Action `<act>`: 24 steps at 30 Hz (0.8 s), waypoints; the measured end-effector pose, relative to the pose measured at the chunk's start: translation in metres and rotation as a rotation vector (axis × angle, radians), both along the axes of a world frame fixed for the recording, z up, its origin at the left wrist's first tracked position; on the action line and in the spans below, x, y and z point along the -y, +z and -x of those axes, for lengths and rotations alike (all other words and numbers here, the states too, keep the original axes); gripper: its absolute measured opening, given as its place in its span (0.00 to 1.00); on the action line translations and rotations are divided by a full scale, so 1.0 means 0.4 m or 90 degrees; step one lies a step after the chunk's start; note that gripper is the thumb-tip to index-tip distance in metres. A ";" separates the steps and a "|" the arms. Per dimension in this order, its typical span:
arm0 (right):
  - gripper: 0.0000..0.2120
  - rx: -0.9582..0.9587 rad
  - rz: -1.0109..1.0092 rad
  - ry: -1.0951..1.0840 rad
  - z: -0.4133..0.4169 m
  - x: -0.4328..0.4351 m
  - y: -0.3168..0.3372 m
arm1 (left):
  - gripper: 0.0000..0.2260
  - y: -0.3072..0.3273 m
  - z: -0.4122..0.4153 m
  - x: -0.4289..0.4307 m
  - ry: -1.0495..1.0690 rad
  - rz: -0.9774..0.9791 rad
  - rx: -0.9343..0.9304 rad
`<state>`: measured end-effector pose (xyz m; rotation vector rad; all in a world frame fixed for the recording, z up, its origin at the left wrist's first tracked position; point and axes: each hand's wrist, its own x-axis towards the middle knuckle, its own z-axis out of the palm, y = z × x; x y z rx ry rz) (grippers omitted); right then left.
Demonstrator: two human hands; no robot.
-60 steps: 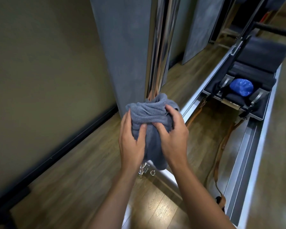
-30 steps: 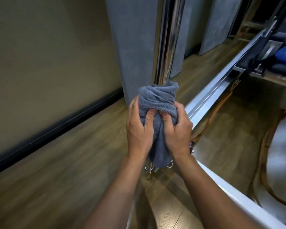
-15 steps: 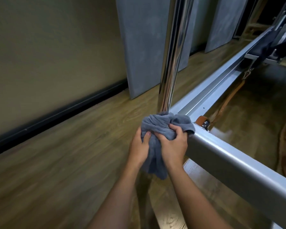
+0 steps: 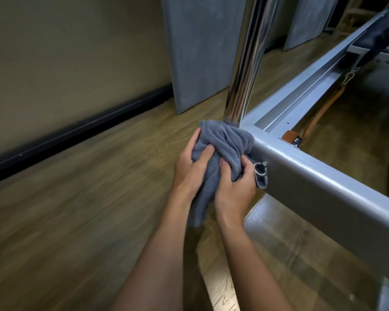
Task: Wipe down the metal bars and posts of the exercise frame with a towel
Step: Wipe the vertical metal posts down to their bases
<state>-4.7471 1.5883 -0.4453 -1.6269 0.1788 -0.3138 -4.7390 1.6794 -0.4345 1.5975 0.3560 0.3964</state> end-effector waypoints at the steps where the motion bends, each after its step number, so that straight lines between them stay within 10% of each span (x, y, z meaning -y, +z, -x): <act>1: 0.16 0.020 0.002 -0.019 0.000 -0.008 -0.013 | 0.22 -0.007 -0.010 0.002 -0.009 -0.022 -0.005; 10: 0.09 -0.122 -0.106 0.069 -0.018 0.022 -0.076 | 0.17 -0.110 -0.002 0.016 0.012 0.004 -0.119; 18: 0.04 0.108 -0.006 -0.022 -0.025 -0.011 -0.079 | 0.14 -0.069 -0.047 0.005 -0.014 0.094 -0.017; 24: 0.07 -0.138 -0.024 0.086 -0.036 0.029 -0.197 | 0.18 -0.210 -0.017 -0.007 -0.004 0.174 -0.184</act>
